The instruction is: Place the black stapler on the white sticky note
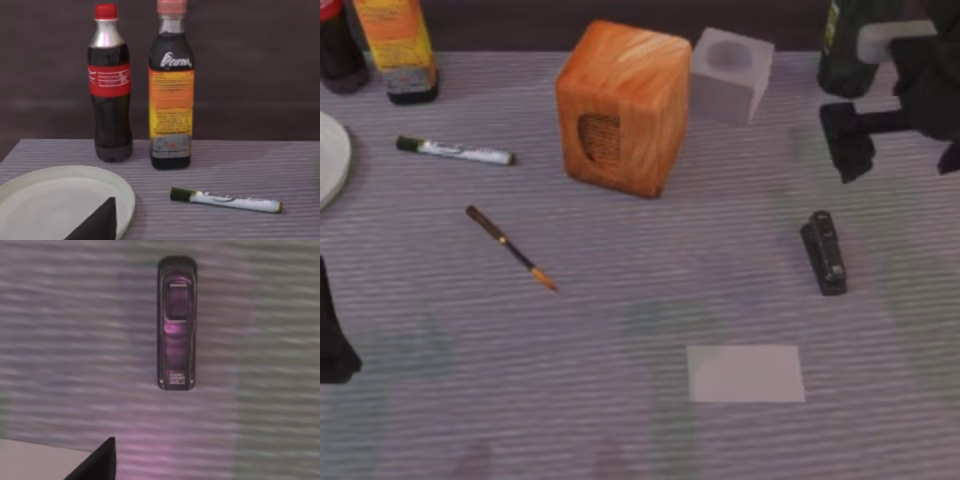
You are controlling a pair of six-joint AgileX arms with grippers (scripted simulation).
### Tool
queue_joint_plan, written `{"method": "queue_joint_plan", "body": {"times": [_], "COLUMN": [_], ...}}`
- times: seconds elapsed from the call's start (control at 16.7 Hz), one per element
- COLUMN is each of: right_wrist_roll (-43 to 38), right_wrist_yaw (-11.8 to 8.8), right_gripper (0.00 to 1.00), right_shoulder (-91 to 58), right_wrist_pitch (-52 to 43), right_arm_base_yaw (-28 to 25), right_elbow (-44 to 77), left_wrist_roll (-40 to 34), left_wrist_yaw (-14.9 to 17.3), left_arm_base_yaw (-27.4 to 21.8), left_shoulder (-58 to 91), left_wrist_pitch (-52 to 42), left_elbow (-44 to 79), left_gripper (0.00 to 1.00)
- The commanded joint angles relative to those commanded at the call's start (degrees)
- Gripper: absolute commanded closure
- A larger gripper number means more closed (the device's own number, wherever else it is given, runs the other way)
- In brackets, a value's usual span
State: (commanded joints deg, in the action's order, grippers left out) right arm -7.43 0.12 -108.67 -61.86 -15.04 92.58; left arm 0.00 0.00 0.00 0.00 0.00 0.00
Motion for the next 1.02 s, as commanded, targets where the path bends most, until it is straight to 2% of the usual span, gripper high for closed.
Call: {"method": "queue_joint_plan", "body": {"times": [0.24,0.42,0.84,1.02], "right_wrist_roll": [-1.0,-1.4,-1.4,-1.3], "right_wrist_yaw": [0.0,-0.1,-0.1,0.0], "right_gripper": [0.00,0.00,0.00,0.00], "right_shoulder": [-13.4,-18.8,-19.4,-20.5], "right_wrist_pitch": [-7.7,-10.5,-10.6,-6.6], "right_arm_base_yaw": [-2.0,-2.7,-2.5,-2.7], "right_elbow": [12.6,17.7,18.0,14.9], "left_wrist_roll": [0.0,0.0,0.0,0.0], "left_wrist_yaw": [0.0,0.0,0.0,0.0], "left_arm_base_yaw": [0.0,0.0,0.0,0.0], "left_shoulder": [0.0,0.0,0.0,0.0], "left_wrist_pitch": [0.0,0.0,0.0,0.0], "left_elbow": [0.0,0.0,0.0,0.0], "left_gripper": [0.00,0.00,0.00,0.00]}}
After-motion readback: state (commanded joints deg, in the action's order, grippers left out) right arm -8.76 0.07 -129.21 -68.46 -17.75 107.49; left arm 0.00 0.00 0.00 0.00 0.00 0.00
